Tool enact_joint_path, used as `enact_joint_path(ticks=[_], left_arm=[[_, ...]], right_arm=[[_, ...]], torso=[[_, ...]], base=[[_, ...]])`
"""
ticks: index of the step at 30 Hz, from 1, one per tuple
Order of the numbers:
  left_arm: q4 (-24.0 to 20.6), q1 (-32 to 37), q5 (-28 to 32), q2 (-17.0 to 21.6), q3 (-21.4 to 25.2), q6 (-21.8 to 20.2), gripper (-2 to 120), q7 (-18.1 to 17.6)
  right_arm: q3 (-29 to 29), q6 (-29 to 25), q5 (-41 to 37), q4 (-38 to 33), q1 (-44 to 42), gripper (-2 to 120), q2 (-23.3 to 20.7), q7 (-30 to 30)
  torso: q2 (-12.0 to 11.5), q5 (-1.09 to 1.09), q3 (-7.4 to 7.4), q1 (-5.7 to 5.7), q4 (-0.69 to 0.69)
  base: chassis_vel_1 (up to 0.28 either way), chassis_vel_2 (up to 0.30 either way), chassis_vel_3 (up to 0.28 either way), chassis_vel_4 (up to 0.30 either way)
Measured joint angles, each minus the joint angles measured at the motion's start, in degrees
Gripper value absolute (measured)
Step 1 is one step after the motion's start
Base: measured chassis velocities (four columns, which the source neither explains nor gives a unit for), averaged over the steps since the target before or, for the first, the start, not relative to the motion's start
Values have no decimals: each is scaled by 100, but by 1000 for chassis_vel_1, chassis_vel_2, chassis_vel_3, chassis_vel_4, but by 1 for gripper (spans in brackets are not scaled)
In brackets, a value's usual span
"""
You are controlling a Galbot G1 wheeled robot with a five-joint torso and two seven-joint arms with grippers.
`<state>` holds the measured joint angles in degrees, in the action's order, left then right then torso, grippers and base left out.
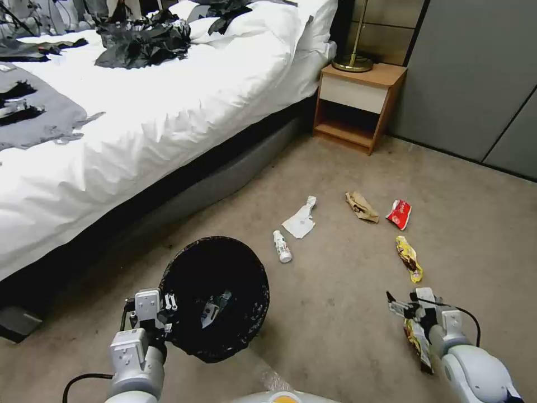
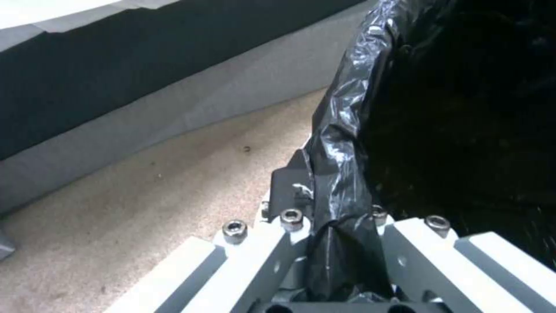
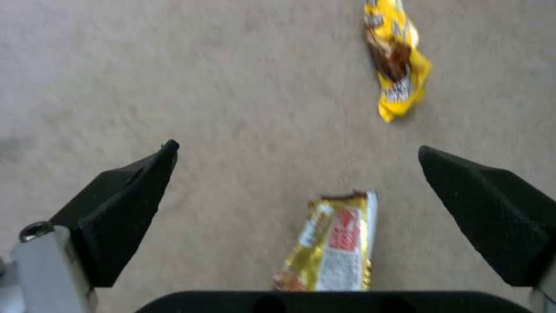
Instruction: Pick up the trash bin, then pick up the garbage from the floor and place it into the trash bin.
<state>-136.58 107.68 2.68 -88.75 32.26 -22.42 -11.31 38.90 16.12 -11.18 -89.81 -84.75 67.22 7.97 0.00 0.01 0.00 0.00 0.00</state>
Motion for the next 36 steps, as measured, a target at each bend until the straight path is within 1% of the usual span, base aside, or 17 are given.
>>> enact_joint_path(ticks=[3, 5, 8, 13, 24, 25, 26, 29, 30, 33, 34, 36], left_arm=[[0, -1, 18, 8, 22, -1, 1, -1], [0, 0, 18, 8, 23, -1, 1, -1], [0, 2, 17, 1, 19, -1, 1, -4], [0, 9, -6, -7, 1, -1, 1, -5], [-27, 51, -23, -9, -11, -1, 1, -8], [-29, 62, -24, -9, -9, 3, 1, -8], [-29, 62, -24, -9, -9, 3, 1, -8], [-42, 78, -25, -10, -8, 18, 1, -9], [-42, 78, -25, -10, -8, 18, 1, -9], [-48, 90, -35, -13, -24, 25, 1, -10], [-48, 90, -35, -13, -24, 25, 1, -10], [-66, 109, -40, -15, -29, 37, 1, -10]], right_arm=[[64, -57, 7, 355, 83, 100, -52, 82], [73, -69, -4, 441, 98, 100, -56, 112], [104, -150, -18, 745, 137, 100, -55, 285], [120, -362, 23, 1041, 204, 100, -14, 371], [94, -565, 23, 1514, 335, 100, 177, 376], [90, -594, 26, 1588, 347, 98, 194, 376], [90, -594, 26, 1588, 347, 98, 194, 376], [89, -681, 26, 1738, 357, 86, 215, 386], [89, -681, 26, 1738, 357, 86, 215, 386], [94, -830, 27, 2022, 415, 71, 250, 427], [94, -830, 27, 2022, 415, 71, 250, 427], [95, -949, 27, 2191, 467, 61, 265, 493]], torso=[[0, -1, 0, 0, 0], [0, 0, 0, 0, 0], [0, -1, 0, 0, 0], [0, 0, 0, 0, 0], [0, -1, 0, 0, 0], [0, 0, 0, 0, 0], [0, 0, 0, 0, 0], [0, -1, 0, 0, 0], [0, -1, 0, 0, 0], [0, -1, 0, 0, -1], [0, -1, 0, 0, -1], [1, -7, -1, 0, 0]], base=[[0, 0, 0, 0], [0, 0, 0, 0], [0, 0, 0, 0], [0, 0, 0, 0], [0, 0, 0, 0], [0, 0, 0, 0], [0, 0, 0, 0], [0, 0, 0, 0], [0, 0, 0, 0], [0, 0, 0, 0], [0, 0, 0, 0], [0, 0, 0, 0]])
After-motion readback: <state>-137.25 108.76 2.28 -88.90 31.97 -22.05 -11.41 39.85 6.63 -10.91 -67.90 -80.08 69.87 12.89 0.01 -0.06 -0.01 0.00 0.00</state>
